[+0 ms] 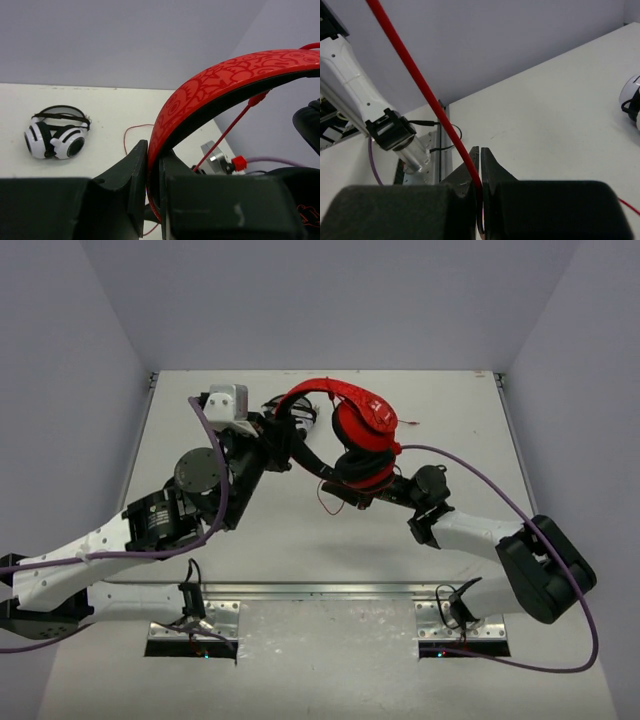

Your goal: Wrap the headphones

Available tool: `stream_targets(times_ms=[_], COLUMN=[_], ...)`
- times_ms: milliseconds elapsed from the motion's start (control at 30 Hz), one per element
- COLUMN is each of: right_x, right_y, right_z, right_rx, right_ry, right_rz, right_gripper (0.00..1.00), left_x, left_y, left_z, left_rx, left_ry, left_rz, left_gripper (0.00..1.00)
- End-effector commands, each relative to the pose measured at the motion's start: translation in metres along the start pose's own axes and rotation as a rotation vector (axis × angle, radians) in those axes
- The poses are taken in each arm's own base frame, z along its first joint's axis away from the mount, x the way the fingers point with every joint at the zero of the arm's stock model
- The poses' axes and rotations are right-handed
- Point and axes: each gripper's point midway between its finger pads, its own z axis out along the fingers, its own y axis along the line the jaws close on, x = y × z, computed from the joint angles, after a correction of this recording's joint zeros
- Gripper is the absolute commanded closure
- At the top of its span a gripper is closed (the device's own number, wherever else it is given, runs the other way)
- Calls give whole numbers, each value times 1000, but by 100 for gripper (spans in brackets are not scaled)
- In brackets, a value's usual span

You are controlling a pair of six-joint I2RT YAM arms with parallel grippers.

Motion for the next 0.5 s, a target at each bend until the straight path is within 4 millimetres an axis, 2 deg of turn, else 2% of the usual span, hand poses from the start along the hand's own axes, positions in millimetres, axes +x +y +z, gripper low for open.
stream_targets(times_ms=[0, 33, 100, 133, 167, 200, 233, 267, 300, 367, 467], right_x=[-9, -7, 1, 4, 5, 13, 13, 20, 20, 22, 24], right_y=[32, 35, 44, 46, 51, 55, 62, 60, 61, 66, 70], right_z=[-5, -7, -13, -15, -19, -20, -21, -22, -23, -25, -24], right_rx=[-131, -136, -143, -138, -138, -138, -144, -126, -118, -116, -121], right_ry=[-63, -65, -55, -51, -51, -25, -26, 0, 0, 15, 35], right_rz=[-3, 1, 3, 4, 1, 7, -2, 2, -3, -12, -13], right_gripper=[99, 99, 99, 98, 97, 94, 91, 91, 91, 93, 96], left_x=[-56, -48, -61, -55, -63, -61, -56, -52, -46, -34, -24], left_y=[21, 20, 27, 37, 42, 38, 60, 61, 70, 73, 81], left_z=[2, 9, 16, 29, 36, 48, 64, 73, 85, 99, 114], left_rx=[-210, -248, -310, -359, -366, -325, -387, -376, -406, -420, -435], left_ry=[-180, -172, -199, -192, -198, -179, -165, -151, -143, -122, -108], left_rz=[-217, -191, -191, -150, -160, -204, -174, -182, -165, -159, -174], left_gripper=[100, 100, 99, 100, 100, 100, 100, 100, 100, 100, 100])
